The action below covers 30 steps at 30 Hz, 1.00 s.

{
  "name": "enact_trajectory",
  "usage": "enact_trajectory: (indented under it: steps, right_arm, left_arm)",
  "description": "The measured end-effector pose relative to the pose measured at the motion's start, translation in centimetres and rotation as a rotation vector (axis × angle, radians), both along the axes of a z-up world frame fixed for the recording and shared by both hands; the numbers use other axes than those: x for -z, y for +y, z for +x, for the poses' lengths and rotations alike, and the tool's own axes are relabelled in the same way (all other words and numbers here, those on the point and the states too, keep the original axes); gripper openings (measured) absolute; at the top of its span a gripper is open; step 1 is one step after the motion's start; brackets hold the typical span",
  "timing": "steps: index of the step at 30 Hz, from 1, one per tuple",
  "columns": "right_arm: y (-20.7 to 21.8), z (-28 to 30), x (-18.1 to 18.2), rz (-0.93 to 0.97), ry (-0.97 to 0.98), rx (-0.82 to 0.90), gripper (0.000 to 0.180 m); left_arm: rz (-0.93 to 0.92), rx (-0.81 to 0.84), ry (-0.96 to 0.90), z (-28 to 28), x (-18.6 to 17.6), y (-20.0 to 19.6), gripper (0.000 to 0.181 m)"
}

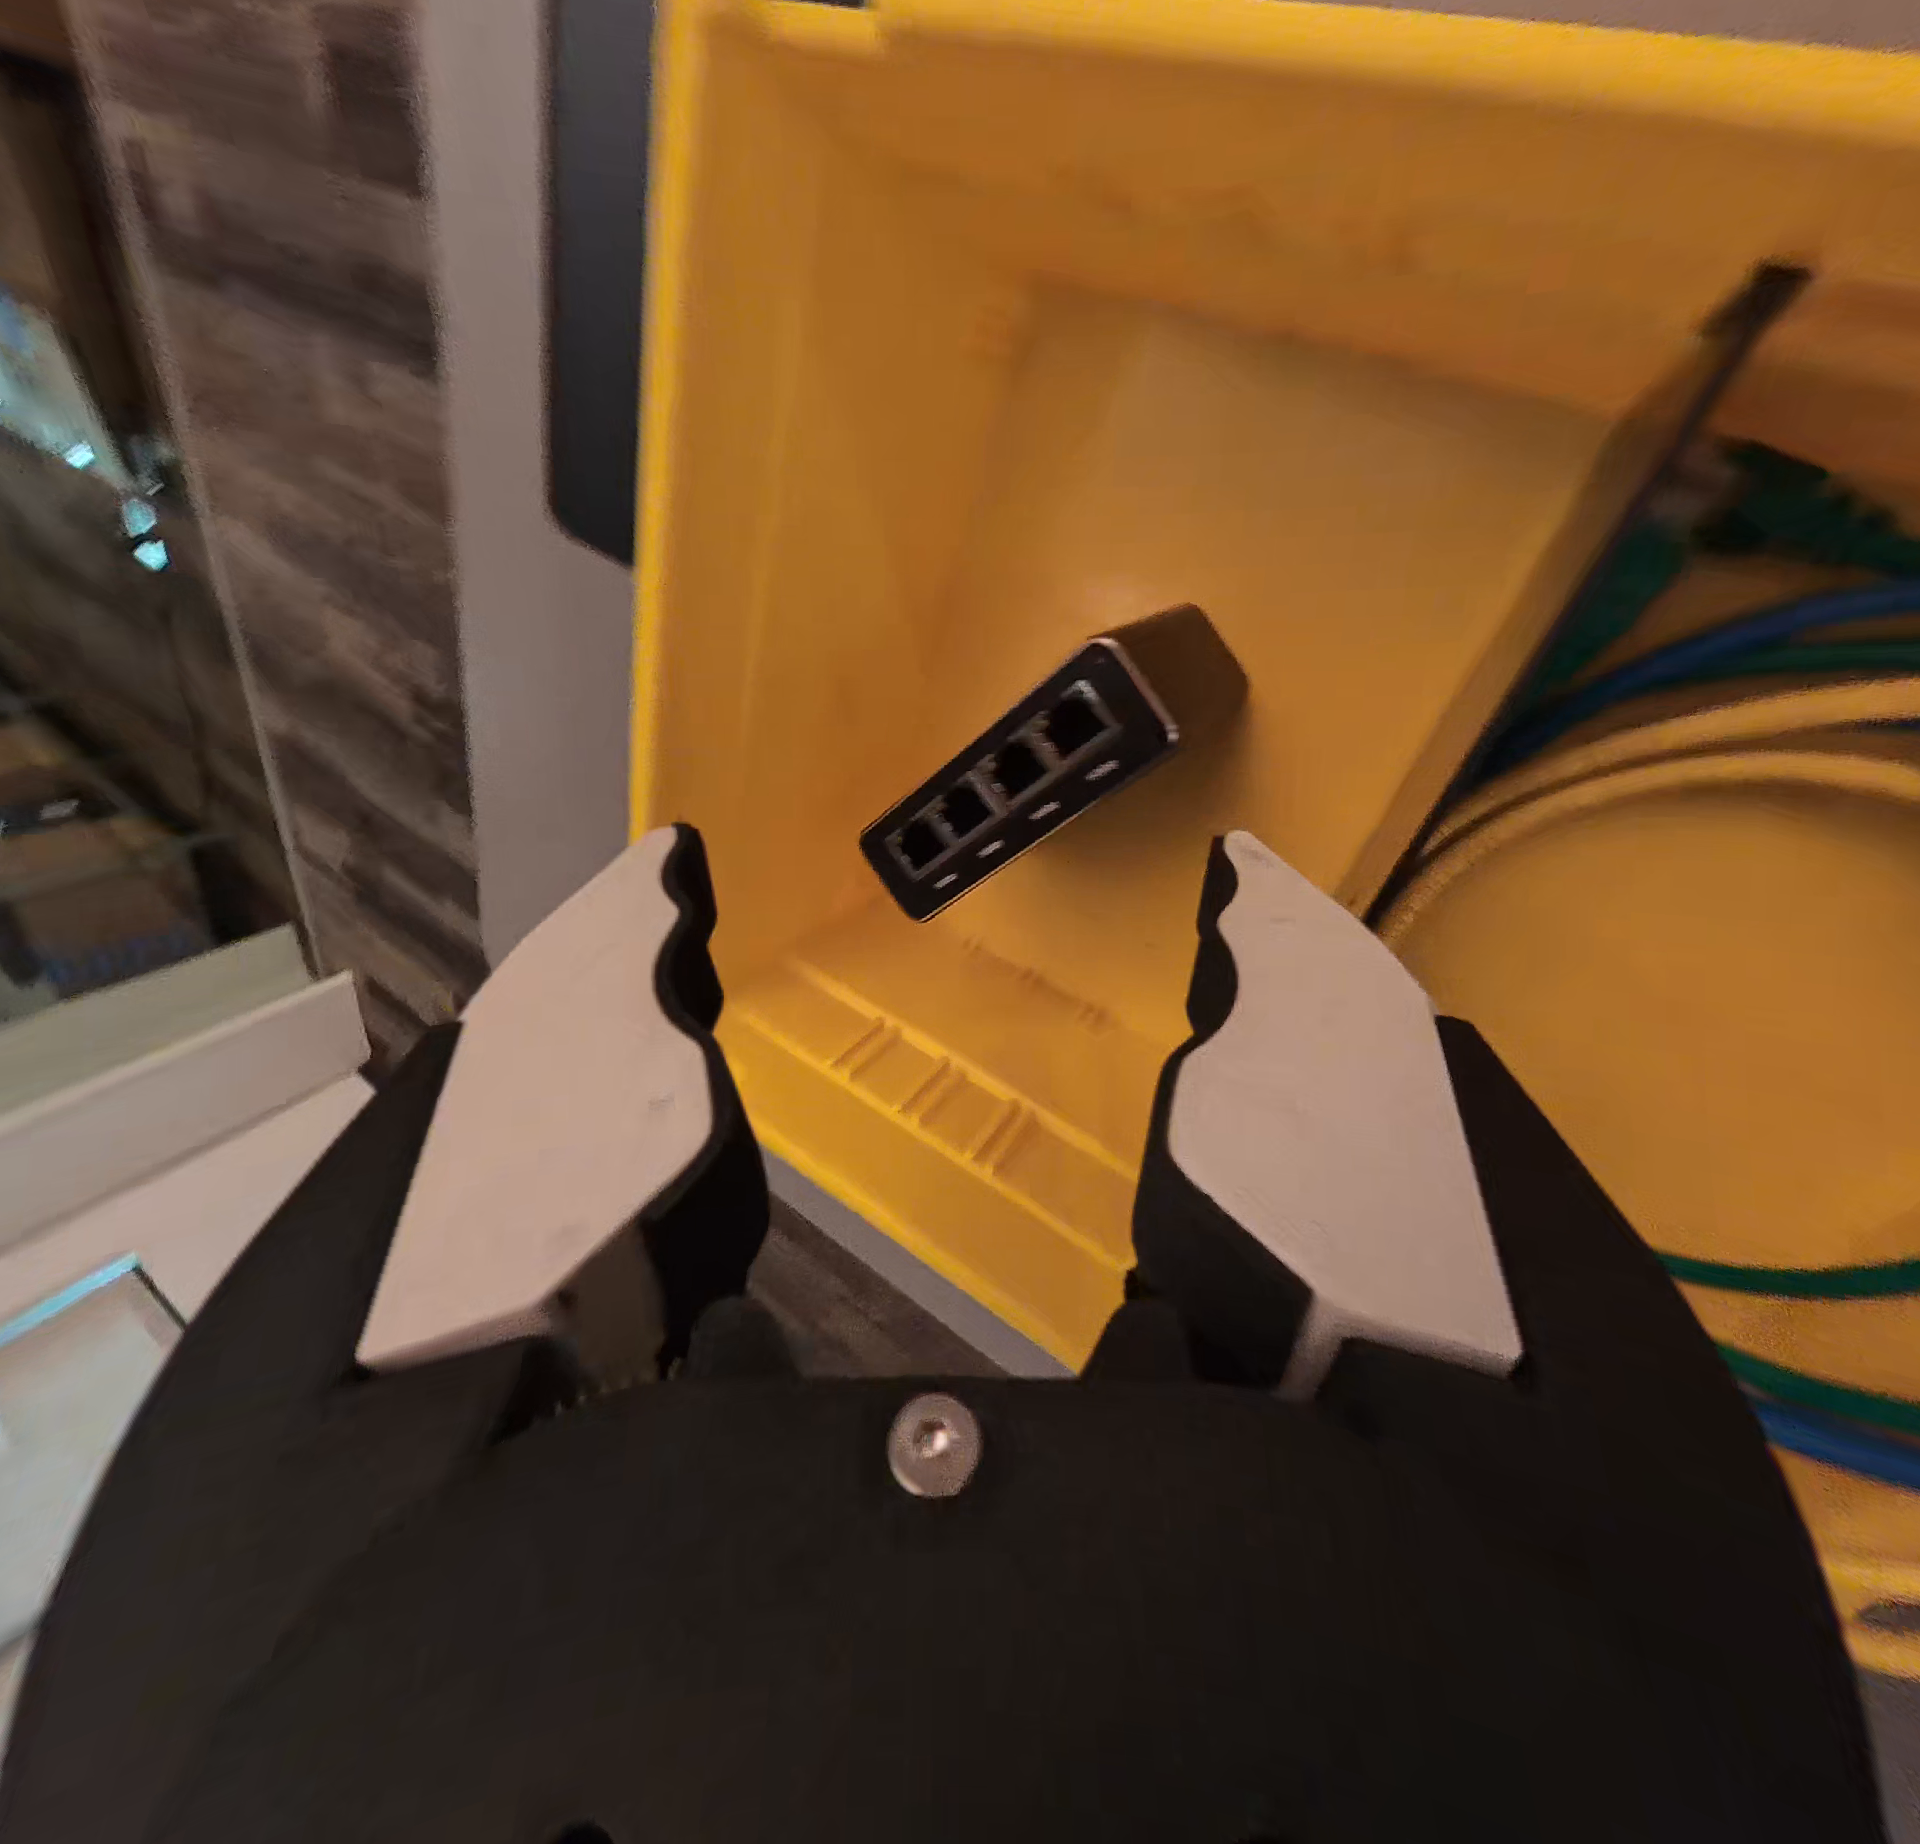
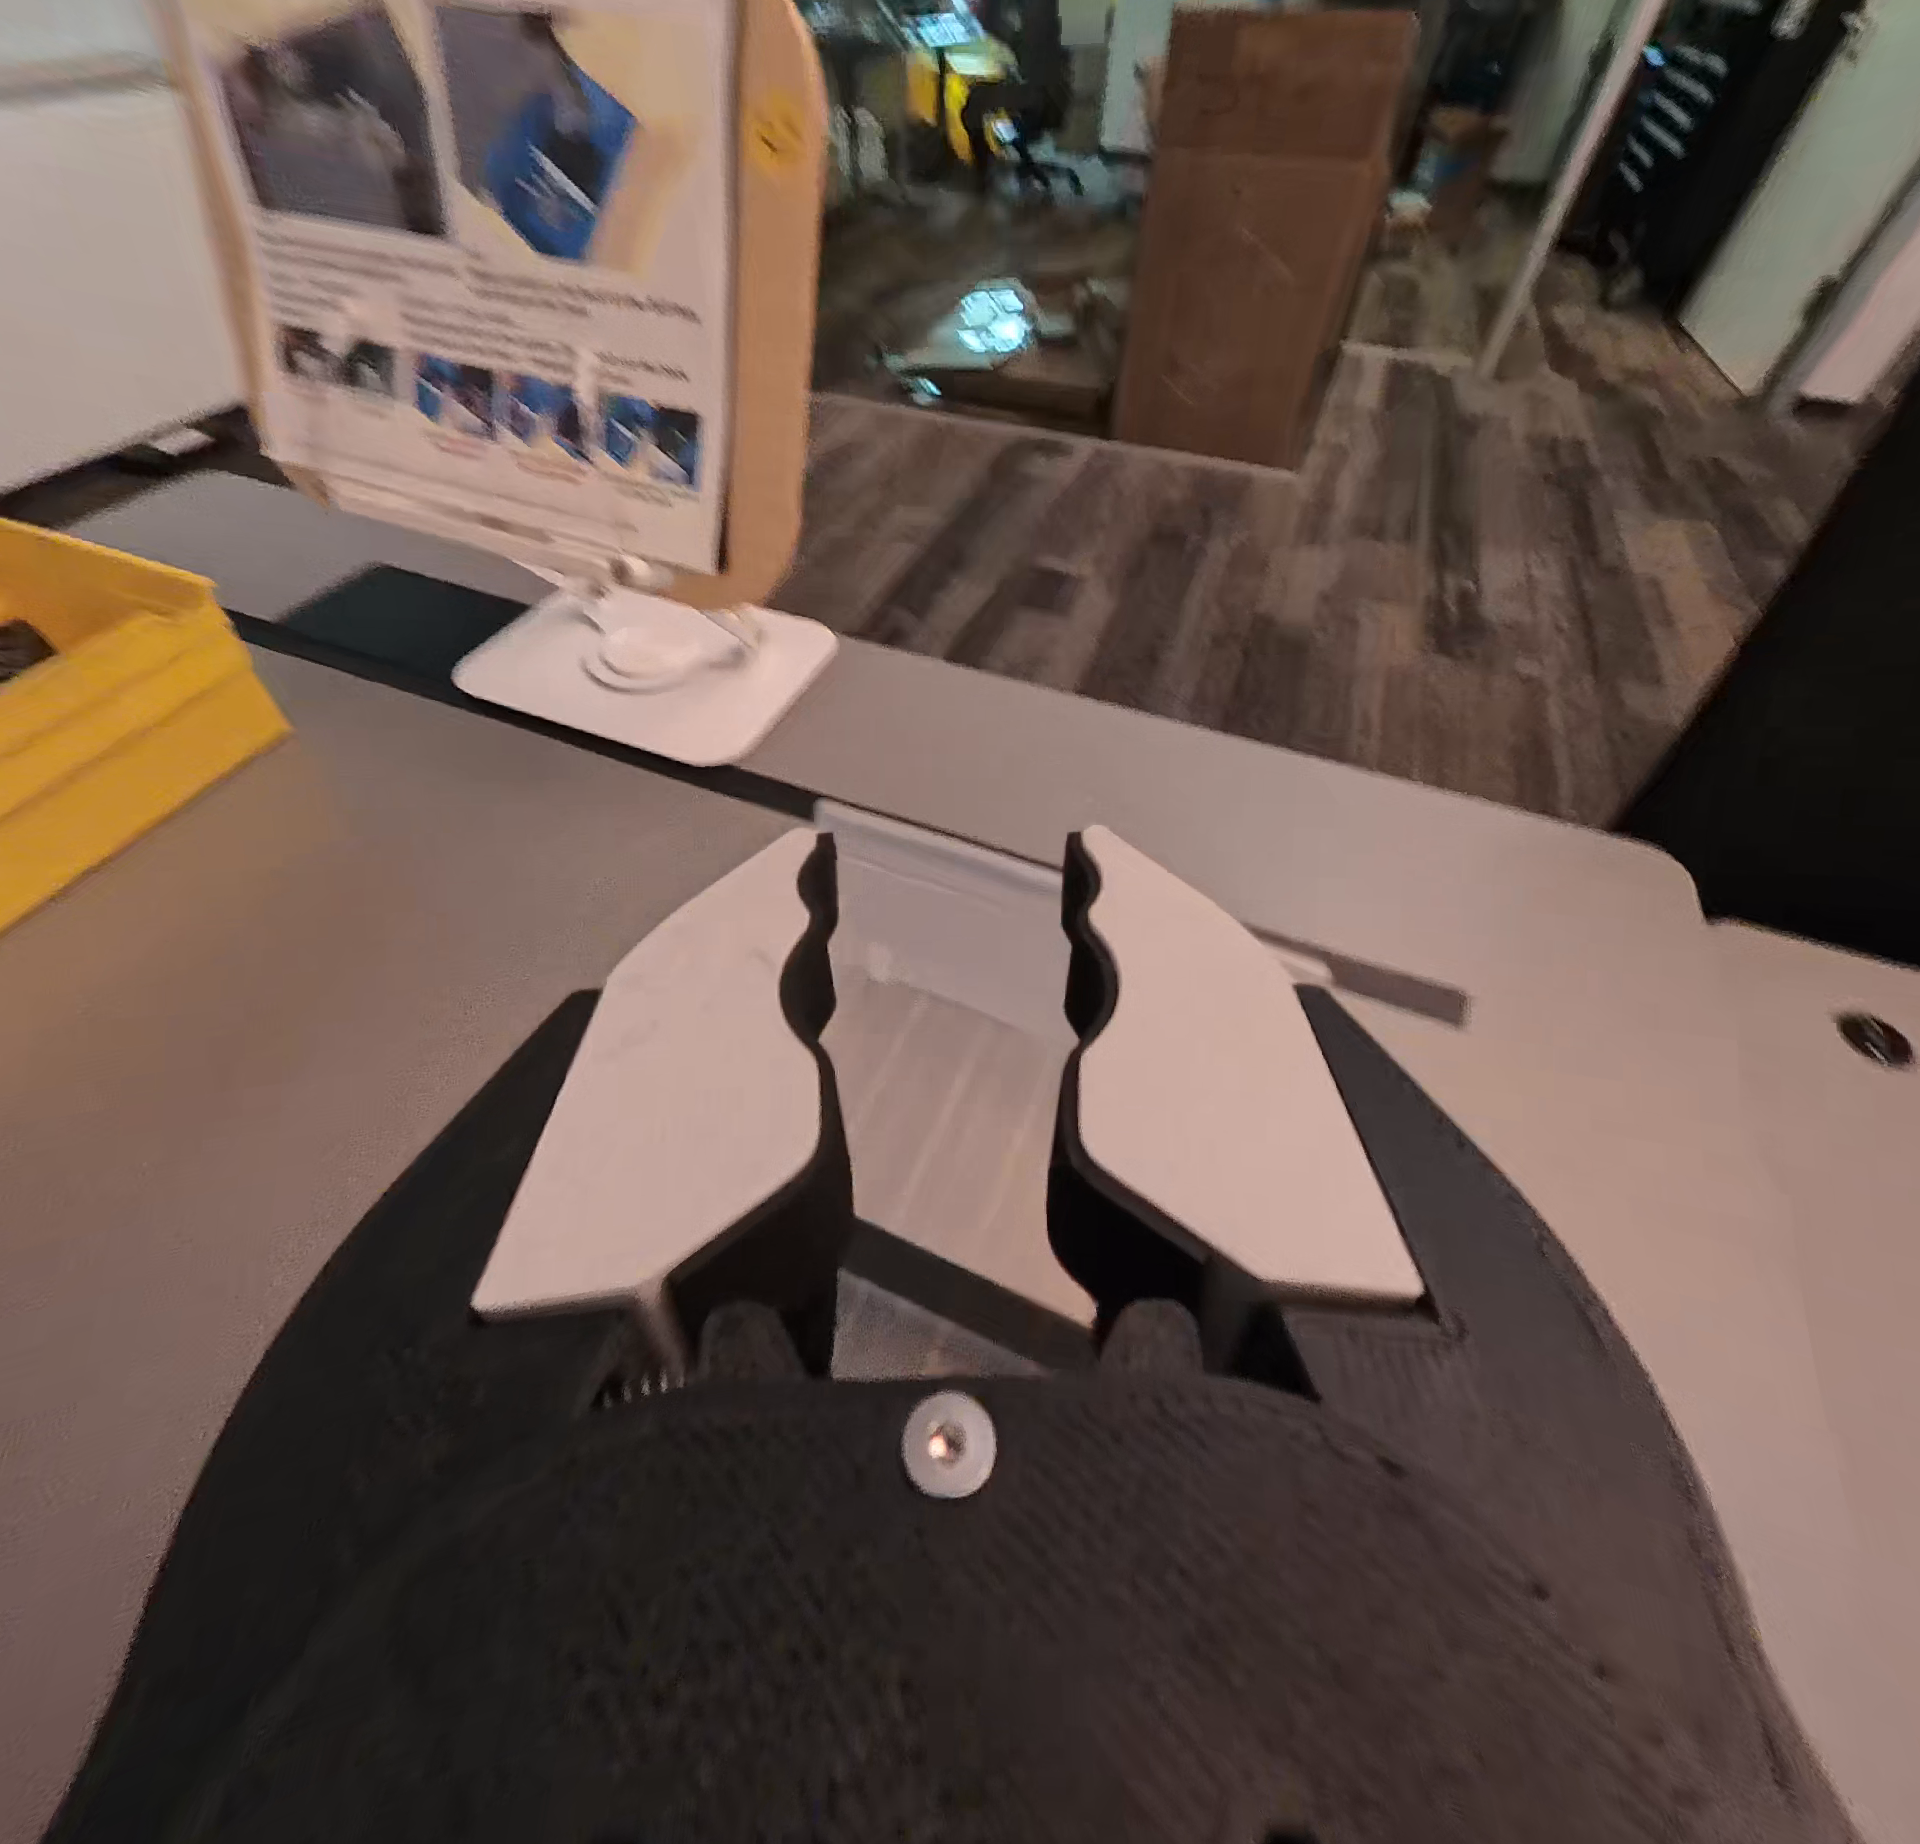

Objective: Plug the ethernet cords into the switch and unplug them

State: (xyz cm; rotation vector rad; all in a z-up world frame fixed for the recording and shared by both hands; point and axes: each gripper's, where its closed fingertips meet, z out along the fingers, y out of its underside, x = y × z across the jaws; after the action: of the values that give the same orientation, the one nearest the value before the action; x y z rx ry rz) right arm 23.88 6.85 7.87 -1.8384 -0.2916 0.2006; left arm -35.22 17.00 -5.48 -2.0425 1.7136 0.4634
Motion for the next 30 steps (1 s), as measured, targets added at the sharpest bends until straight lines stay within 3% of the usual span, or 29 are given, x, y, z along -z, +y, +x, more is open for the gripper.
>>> enact_trajectory:
  steps: [1,10,17,30]
  right_arm:
    - [-0.1,0.9,0.6,-0.03,0.001,0.028,0.042]
    - [-0.2,3.0,2.5,-0.091,0.1,0.062,0.042]
    - [-0.1,4.0,3.3,-0.111,0.163,0.077,0.042]
    - [-0.4,4.1,3.0,-0.091,0.221,0.052,0.04]
  left_arm:
    - [-0.021,0.033,0.038,0.0,0.5,0.1,0.085]
    - [-0.14,0.125,0.287,-2.7,5.0,2.0,0.073]
    - [-0.15,0.164,0.285,-2.6,7.2,2.5,0.053]
    - [-0.063,0.2,0.374,-2.8,7.6,3.3,0.058]
